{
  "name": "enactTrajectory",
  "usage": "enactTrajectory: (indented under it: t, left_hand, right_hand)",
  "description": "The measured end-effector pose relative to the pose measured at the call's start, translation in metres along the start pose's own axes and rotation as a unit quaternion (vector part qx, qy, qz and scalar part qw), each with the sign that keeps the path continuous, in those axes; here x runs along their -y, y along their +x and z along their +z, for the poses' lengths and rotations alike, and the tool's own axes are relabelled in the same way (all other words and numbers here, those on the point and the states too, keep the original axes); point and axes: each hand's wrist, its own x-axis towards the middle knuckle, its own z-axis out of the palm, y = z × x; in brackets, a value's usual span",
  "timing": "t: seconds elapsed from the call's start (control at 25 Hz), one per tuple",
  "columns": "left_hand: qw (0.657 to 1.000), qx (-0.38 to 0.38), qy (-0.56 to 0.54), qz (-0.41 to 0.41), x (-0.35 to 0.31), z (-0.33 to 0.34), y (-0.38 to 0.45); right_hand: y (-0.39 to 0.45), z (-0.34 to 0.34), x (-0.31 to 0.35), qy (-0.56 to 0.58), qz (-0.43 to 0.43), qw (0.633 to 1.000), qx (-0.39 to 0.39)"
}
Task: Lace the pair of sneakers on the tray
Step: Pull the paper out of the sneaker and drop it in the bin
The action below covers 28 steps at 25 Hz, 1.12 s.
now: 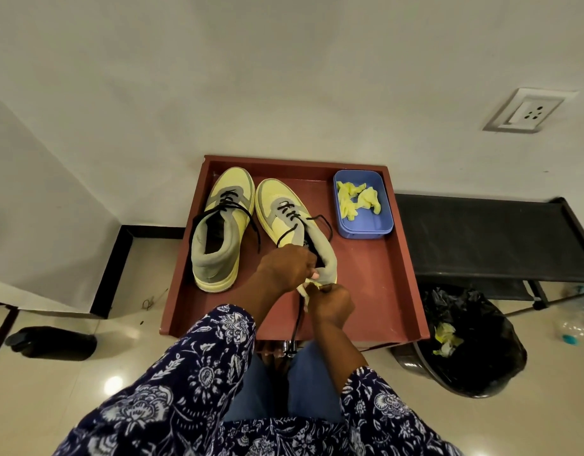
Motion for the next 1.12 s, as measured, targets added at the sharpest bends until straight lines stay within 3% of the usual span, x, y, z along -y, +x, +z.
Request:
enactTrajectory:
  t: [0.24, 0.8, 1.12]
  left_hand:
    - [1.000, 0.005, 0.010, -0.008, -0.003, -0.001, -0.005]
    - [0.999, -0.006, -0.027, -0.019, -0.001, 0.005, -0.004]
    - [0.999, -0.012, -0.028, -0.020, -0.001, 0.007, -0.004]
  right_hand:
    - [0.004, -0.006, 0.001, 0.008, 0.045, 0.998, 0.035]
    - [0.022, -0.023, -0.012, -0.081, -0.015, 0.994, 0.068]
    - [0.035, -0.021, -0.009, 0.030, 0.002, 1.000, 0.007]
